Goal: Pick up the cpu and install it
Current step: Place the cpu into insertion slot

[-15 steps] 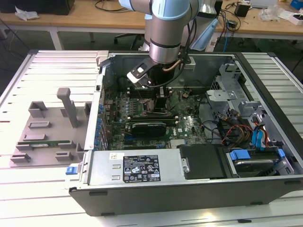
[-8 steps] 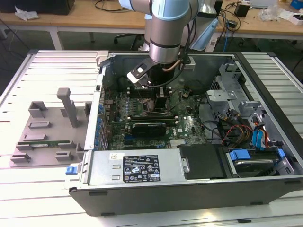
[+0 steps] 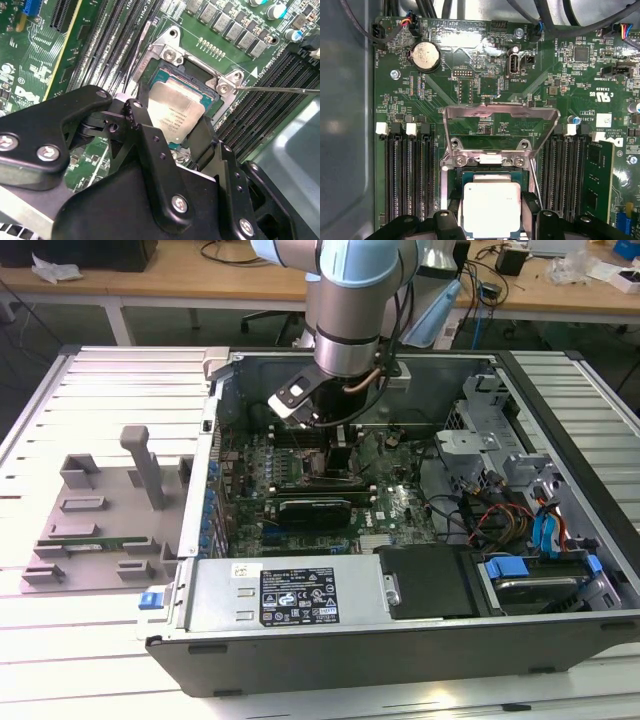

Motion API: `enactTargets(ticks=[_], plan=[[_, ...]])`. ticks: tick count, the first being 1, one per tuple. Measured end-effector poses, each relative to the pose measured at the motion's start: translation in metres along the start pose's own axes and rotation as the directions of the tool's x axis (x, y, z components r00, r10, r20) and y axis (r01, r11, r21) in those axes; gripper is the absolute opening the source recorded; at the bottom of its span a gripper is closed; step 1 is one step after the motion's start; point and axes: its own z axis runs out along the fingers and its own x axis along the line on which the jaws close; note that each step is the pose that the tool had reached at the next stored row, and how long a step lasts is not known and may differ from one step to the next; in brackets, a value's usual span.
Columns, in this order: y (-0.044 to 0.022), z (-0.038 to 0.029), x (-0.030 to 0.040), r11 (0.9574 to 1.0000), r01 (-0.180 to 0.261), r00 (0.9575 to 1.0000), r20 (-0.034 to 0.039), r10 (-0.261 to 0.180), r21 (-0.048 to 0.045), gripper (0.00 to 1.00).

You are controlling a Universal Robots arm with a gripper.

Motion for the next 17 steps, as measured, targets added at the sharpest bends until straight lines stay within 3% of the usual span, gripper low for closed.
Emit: enactTargets(ticks=[10,12,13,17], plan=[[-0.0005,0.0034,0.0002,1.0,0.0,1.0,0.0003,0.0,0.0001,0.55],[-0.0005,0.0035,0.0002,1.0,0.0,1.0,-0.0001,0.0,-0.0001,0.56],[-0.0005,0.0036,0.0003,1.0,0.0,1.0,-0.0005,0.0,-0.0001,0.62],[-0.0005,0.0036,0.0013,1.0,0.0,1.0,-0.0003,0.0,-0.0003,0.62]])
